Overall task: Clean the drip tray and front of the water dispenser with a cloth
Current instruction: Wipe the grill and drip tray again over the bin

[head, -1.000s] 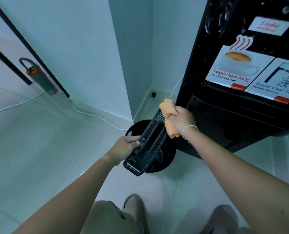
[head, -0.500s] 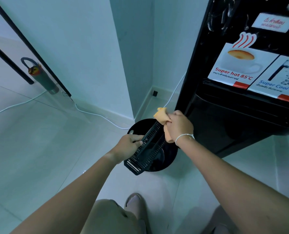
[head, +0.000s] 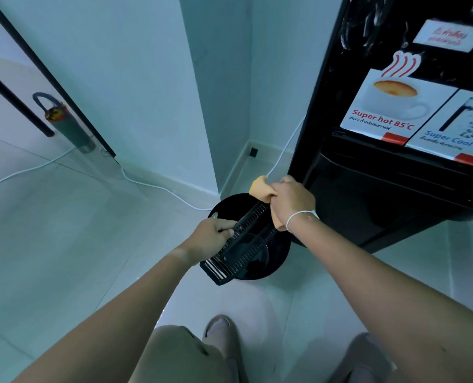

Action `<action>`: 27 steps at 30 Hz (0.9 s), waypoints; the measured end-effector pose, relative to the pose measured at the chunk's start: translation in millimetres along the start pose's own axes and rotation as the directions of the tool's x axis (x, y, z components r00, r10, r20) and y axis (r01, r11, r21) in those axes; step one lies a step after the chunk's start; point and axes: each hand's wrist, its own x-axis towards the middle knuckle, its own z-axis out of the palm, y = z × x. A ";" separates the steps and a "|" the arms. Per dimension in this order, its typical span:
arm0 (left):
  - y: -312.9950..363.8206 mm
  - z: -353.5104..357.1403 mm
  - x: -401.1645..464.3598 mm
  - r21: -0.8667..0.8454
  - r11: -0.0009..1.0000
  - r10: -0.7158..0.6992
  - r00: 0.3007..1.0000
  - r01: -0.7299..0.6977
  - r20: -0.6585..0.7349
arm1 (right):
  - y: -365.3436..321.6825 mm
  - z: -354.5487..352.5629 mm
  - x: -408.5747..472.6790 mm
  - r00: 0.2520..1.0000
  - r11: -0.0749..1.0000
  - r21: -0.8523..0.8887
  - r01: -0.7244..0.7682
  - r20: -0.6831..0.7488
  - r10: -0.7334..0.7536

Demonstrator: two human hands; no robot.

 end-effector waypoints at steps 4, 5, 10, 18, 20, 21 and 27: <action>3.3 4.0 1.1 -0.042 0.999 -0.032 0.999 0.032 0.000 | -10.2 17.4 -18.2 0.981 0.980 -0.031 0.196 0.010 -0.196; 2.8 4.4 0.7 -0.053 0.998 -0.032 0.999 0.032 0.005 | -6.7 18.9 -19.3 0.975 0.973 -0.052 0.223 -0.005 -0.224; -5.8 -2.2 -5.3 -0.187 0.981 -0.045 0.999 0.046 0.013 | 19.5 3.4 2.3 0.981 0.917 0.357 -0.179 -0.010 0.196; 9.4 8.1 15.9 -0.540 0.841 -0.104 0.974 -0.023 -0.203 | 4.2 21.9 -28.5 0.876 0.133 0.870 -0.474 0.451 0.173; 13.3 10.4 23.3 -0.614 0.788 -0.142 0.956 -0.048 -0.257 | 0.7 28.4 -37.2 0.877 0.223 0.849 -0.480 0.460 0.137; 15.9 10.6 26.7 -0.641 0.765 -0.152 0.948 -0.066 -0.278 | 0.2 31.9 -42.1 0.879 0.291 0.830 -0.476 0.461 0.122; 23.2 13.0 32.3 -0.718 0.688 -0.150 0.947 -0.105 -0.283 | 3.5 38.9 -54.2 0.883 0.303 0.829 -0.470 0.442 0.160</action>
